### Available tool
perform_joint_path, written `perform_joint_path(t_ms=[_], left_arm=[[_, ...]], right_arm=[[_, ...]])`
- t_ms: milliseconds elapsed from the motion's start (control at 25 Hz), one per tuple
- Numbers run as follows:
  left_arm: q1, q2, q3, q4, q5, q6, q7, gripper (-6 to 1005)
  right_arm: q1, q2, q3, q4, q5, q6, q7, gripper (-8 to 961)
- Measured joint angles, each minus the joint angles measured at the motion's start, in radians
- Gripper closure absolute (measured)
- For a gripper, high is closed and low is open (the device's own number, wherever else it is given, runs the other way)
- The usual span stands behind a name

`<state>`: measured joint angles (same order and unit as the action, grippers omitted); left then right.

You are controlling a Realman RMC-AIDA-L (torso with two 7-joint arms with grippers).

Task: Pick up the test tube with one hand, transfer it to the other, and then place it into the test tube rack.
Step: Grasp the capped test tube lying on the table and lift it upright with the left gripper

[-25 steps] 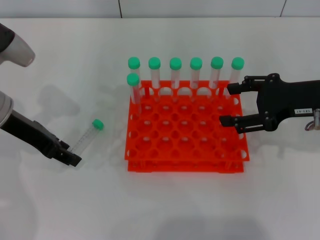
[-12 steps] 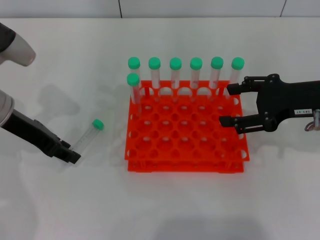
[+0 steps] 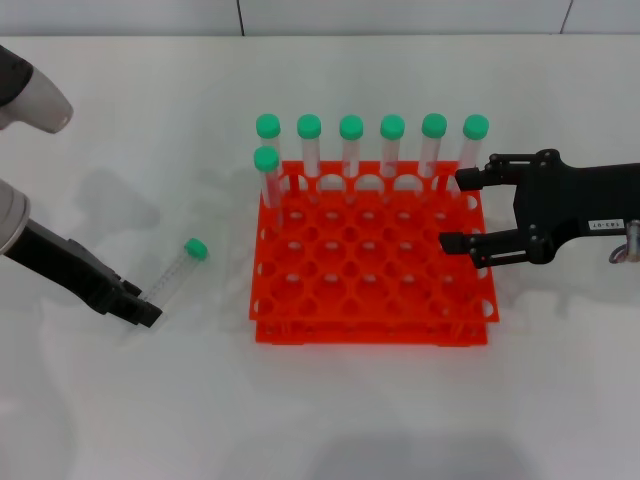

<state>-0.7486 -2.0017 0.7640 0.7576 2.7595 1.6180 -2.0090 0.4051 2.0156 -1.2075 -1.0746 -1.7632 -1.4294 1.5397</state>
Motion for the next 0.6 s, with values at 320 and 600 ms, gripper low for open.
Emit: perform_joint_path(t_ms=[320, 600], left_arm=[[-0.006, 0.0, 0.009, -0.013, 0.0, -0.004, -0.001, 536], [-0.008, 0.0, 0.009, -0.015, 0.0, -0.014, -0.001, 632]], right_arm=[[0.0, 0.0, 0.0, 0.001, 0.002, 0.004, -0.004, 158], [0.0, -0.002, 0.0, 0.001, 0.011, 0.006, -0.004, 158]])
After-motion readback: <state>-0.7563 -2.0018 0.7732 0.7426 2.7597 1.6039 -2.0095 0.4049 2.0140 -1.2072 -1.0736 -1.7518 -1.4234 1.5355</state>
